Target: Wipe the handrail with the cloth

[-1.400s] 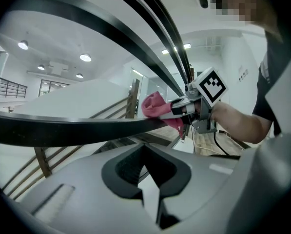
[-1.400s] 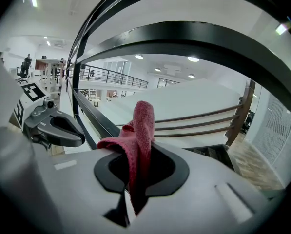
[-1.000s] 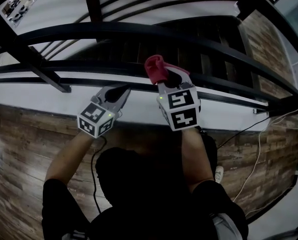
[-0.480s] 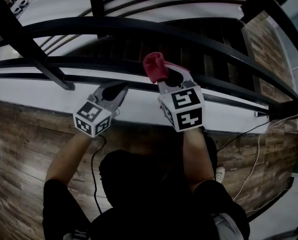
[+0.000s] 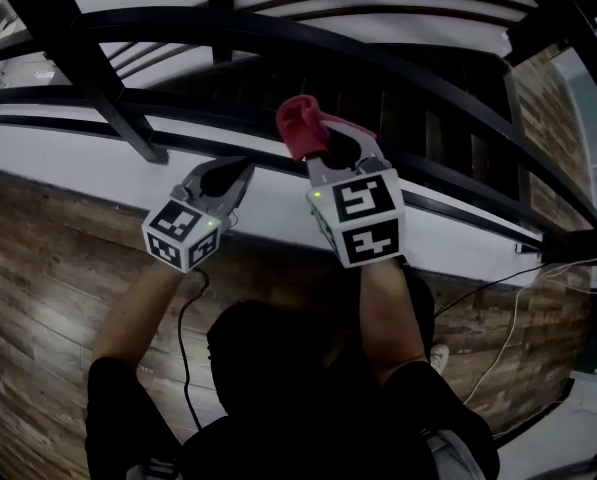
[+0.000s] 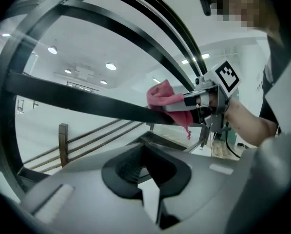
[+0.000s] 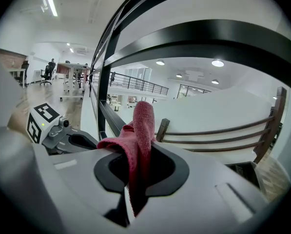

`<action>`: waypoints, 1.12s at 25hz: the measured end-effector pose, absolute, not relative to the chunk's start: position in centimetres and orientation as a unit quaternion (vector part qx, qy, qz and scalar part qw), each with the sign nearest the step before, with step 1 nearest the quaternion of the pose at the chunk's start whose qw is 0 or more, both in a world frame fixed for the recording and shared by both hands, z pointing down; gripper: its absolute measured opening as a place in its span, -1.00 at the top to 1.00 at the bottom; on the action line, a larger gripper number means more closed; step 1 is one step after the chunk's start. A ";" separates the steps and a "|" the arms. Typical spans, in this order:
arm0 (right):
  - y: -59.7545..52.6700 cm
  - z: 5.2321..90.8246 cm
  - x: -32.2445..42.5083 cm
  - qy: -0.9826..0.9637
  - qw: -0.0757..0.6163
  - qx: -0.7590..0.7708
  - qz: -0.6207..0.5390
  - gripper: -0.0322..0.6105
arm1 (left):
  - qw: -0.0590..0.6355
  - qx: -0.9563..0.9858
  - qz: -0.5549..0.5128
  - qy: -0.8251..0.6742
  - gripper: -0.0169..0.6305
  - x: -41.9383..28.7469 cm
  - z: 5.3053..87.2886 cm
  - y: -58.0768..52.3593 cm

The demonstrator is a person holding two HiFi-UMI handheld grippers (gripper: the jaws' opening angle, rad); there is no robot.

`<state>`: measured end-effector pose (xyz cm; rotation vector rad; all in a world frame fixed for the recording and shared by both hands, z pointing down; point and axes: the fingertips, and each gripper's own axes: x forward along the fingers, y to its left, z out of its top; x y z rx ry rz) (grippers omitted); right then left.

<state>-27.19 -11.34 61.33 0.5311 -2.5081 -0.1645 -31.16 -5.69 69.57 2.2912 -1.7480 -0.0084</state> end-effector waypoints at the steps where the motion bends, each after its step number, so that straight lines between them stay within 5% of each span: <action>1: -11.0 61.3 -27.8 -0.937 0.284 0.192 -0.061 0.77 | 0.132 0.784 -0.007 -0.606 0.95 -31.6 69.6 -5.5; 28: -6.4 61.9 -38.5 -0.907 0.358 0.112 -0.190 0.77 | 0.096 0.719 0.006 -0.688 0.95 -38.9 70.4 -0.5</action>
